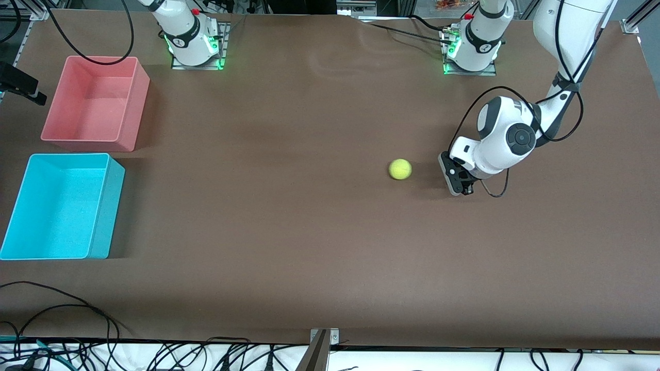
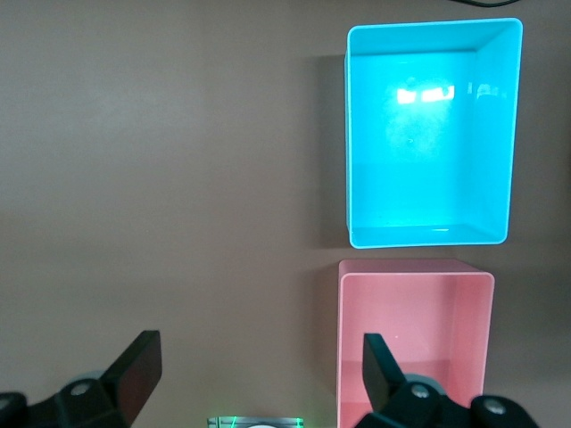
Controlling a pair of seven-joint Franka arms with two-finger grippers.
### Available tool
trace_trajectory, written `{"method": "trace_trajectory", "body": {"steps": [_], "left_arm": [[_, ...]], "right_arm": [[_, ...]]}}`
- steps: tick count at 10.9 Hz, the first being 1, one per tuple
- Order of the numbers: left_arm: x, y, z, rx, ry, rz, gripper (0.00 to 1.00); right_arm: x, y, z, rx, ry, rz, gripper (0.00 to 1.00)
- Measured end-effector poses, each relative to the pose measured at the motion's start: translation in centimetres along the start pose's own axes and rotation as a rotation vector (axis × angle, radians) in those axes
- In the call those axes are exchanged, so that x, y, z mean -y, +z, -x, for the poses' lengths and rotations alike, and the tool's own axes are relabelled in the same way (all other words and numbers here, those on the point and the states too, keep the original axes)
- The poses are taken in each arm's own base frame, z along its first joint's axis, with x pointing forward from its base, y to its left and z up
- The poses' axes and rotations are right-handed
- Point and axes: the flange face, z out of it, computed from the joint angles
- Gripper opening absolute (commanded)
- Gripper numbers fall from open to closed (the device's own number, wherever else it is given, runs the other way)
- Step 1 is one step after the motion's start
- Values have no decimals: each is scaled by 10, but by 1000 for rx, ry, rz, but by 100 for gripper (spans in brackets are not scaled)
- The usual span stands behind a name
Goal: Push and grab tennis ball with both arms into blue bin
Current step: 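Push the tennis ball with the left gripper toward the bins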
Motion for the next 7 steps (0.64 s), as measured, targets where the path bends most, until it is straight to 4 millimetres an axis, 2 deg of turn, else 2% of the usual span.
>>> {"method": "trace_trajectory", "body": {"steps": [3,6,7], "left_arm": [[1,0,1,1,-2,0,0],[0,0,1,1,-2,0,0],[0,0,1,1,-2,0,4]], "right_arm": [[5,0,-1,1,-9,0,100],[23,4,-4,7,-19,2,100],[28,5,-5,10,-18,2,100]]}}
